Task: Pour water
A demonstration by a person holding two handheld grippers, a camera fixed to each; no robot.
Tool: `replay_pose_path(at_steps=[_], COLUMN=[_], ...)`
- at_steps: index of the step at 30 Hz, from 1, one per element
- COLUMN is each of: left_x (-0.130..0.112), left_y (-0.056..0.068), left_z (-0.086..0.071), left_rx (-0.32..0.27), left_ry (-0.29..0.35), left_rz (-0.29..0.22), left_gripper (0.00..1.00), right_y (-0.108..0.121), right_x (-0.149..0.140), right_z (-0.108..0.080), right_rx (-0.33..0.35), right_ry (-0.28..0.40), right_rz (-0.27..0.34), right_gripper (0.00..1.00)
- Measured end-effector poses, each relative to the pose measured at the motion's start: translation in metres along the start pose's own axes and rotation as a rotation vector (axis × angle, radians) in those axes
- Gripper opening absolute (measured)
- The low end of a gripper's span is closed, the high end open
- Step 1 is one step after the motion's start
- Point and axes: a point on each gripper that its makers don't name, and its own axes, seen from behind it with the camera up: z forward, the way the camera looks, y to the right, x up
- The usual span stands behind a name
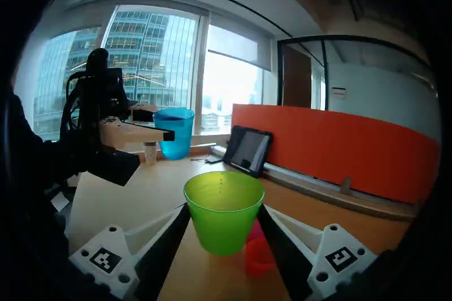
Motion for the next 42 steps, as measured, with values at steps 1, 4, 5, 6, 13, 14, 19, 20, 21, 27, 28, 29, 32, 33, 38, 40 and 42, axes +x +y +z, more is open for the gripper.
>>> replay_pose_path(at_steps=[1,4,5,6,13,14,19,20,21,27,28,29,32,33,38,40,42], left_x=[0.003,0.013,0.017,0.021,0.041,0.044,0.053,0.054,0.055,0.063,0.065,0.066,0.072,0.073,0.082,0.086,0.091], left_y=[0.0,-0.003,-0.004,-0.006,-0.014,-0.015,-0.016,-0.016,-0.016,-0.016,-0.017,-0.017,-0.019,-0.019,-0.018,-0.017,-0.017], left_z=[0.0,0.0,0.0,0.0,0.001,0.002,0.004,0.005,0.005,0.007,0.007,0.007,0.007,0.007,0.008,0.007,0.006], left_rx=[0.002,0.014,0.02,0.025,0.054,0.056,0.064,0.064,0.065,0.069,0.07,0.071,0.078,0.08,0.088,0.092,0.097], left_ry=[0.002,0.01,0.014,0.016,0.025,0.026,0.032,0.034,0.035,0.048,0.05,0.052,0.059,0.06,0.066,0.07,0.075], left_rz=[0.013,0.058,0.076,0.092,0.205,0.221,0.285,0.299,0.309,0.351,0.358,0.367,0.398,0.408,0.462,0.487,0.513], left_gripper=[0.85,0.85,0.85,0.85,0.85,0.85,0.85,0.85,0.85,0.85,0.85,0.85,0.85,0.85,0.85,0.85,0.85], right_y=[-0.001,-0.006,-0.007,-0.009,-0.02,-0.022,-0.031,-0.033,-0.035,-0.046,-0.047,-0.048,-0.051,-0.052,-0.057,-0.059,-0.06], right_x=[0.0,0.0,-0.001,-0.001,-0.005,-0.005,-0.006,-0.006,-0.005,-0.005,-0.004,-0.004,-0.004,-0.004,-0.005,-0.006,-0.007], right_z=[0.001,0.006,0.008,0.009,0.02,0.022,0.029,0.031,0.032,0.038,0.039,0.04,0.042,0.043,0.046,0.047,0.049], right_rx=[0.004,0.016,0.02,0.023,0.047,0.051,0.071,0.075,0.08,0.104,0.106,0.109,0.114,0.117,0.129,0.132,0.135], right_ry=[0.002,0.006,0.007,0.008,0.012,0.012,0.013,0.014,0.014,0.017,0.019,0.02,0.022,0.023,0.024,0.025,0.026], right_rz=[0.0,0.0,0.0,-0.001,-0.001,-0.001,0.0,-0.001,-0.001,-0.003,-0.003,-0.004,-0.004,-0.004,-0.006,-0.007,-0.008], right_gripper=[0.89,0.89,0.89,0.89,0.89,0.89,0.88,0.88,0.88,0.88,0.88,0.88,0.88,0.88,0.88,0.88,0.88])
